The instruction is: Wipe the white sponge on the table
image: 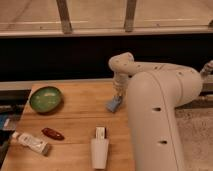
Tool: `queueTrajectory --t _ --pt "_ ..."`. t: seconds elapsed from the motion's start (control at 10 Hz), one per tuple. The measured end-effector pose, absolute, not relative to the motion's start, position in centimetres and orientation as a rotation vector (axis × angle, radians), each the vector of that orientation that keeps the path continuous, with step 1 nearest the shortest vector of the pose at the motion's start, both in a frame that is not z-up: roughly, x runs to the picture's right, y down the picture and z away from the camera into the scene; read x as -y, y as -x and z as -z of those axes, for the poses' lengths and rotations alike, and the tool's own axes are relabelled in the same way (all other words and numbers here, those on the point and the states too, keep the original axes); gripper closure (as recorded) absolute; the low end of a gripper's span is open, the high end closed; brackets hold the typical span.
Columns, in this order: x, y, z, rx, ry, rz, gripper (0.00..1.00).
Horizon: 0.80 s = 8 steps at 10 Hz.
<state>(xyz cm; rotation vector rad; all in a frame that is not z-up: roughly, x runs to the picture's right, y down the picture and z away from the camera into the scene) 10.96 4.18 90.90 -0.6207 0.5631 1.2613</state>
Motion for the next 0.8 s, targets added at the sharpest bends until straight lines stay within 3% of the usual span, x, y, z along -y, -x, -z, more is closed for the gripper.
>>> queueTrajectory --t 0.3,0.8 --pt "-1.6 -10.4 -92.8 -0.578 0.606 -1.263 1.00" --pt "-1.4 0.7 -91.6 -0.474 0.632 -1.066 1.00"
